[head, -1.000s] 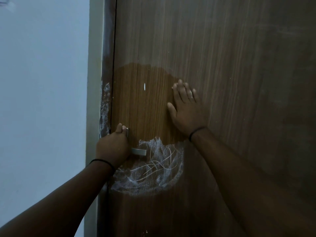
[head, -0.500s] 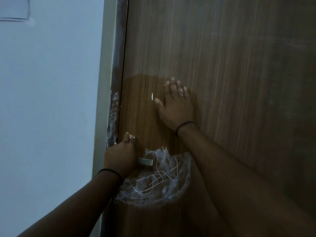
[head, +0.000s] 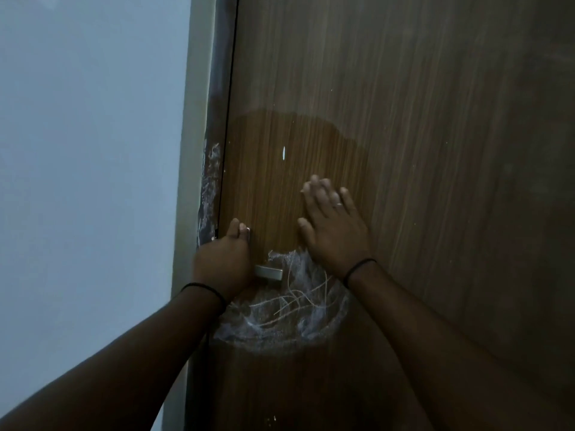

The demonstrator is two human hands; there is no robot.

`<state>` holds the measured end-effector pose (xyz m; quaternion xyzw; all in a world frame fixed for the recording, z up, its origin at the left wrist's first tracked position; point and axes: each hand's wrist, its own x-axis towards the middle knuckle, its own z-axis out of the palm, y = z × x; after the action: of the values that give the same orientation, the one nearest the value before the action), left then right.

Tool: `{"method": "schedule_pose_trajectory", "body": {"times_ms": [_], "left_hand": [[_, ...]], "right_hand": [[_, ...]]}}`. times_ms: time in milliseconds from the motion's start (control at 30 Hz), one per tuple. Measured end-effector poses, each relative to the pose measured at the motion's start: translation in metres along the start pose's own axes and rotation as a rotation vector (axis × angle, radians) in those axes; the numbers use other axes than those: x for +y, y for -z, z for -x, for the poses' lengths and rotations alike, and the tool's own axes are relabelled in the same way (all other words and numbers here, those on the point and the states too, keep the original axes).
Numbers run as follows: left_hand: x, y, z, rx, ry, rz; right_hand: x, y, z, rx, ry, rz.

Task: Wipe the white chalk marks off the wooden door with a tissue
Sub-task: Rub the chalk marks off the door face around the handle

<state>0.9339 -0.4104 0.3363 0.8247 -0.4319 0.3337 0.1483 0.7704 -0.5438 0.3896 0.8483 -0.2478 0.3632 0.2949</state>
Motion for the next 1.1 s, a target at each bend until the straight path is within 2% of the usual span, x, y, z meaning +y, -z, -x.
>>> {"method": "schedule_pose_trajectory", "body": {"times_ms": [100,267,367,533,667,767,900,1000,1100], "left_hand": [[0.002,0.0,0.0,0.005,0.01,0.034],[-0.003,0.003,0.0,-0.002,-0.002,0.024],[-0.001,0.006,0.0,0.003,0.005,0.012],[-0.001,0.004,0.0,0.019,0.009,0.043],[-0.001,0.007,0.0,0.009,0.013,0.05],[-0.002,0.011,0.001,-0.002,0.007,0.035],[0.0,0.014,0.003,-0.007,0.01,0.046],[0.002,0.015,0.003,-0.008,0.032,0.063],[0.001,0.013,0.003,0.001,0.021,0.053]], "right_hand": [[0.007,-0.006,0.021,-0.002,-0.084,-0.038],[-0.016,-0.036,0.061,-0.098,0.062,-0.031],[-0.005,-0.044,0.084,-0.113,0.063,0.005],[-0.007,-0.032,0.055,-0.06,-0.027,-0.023],[-0.038,-0.039,0.049,-0.092,0.077,-0.039],[-0.031,-0.045,0.072,-0.14,0.173,-0.019],[-0.002,-0.036,0.073,-0.103,0.133,0.036],[-0.012,-0.034,0.048,-0.059,0.112,0.014],[-0.035,-0.045,0.039,-0.095,0.284,0.008]]}}
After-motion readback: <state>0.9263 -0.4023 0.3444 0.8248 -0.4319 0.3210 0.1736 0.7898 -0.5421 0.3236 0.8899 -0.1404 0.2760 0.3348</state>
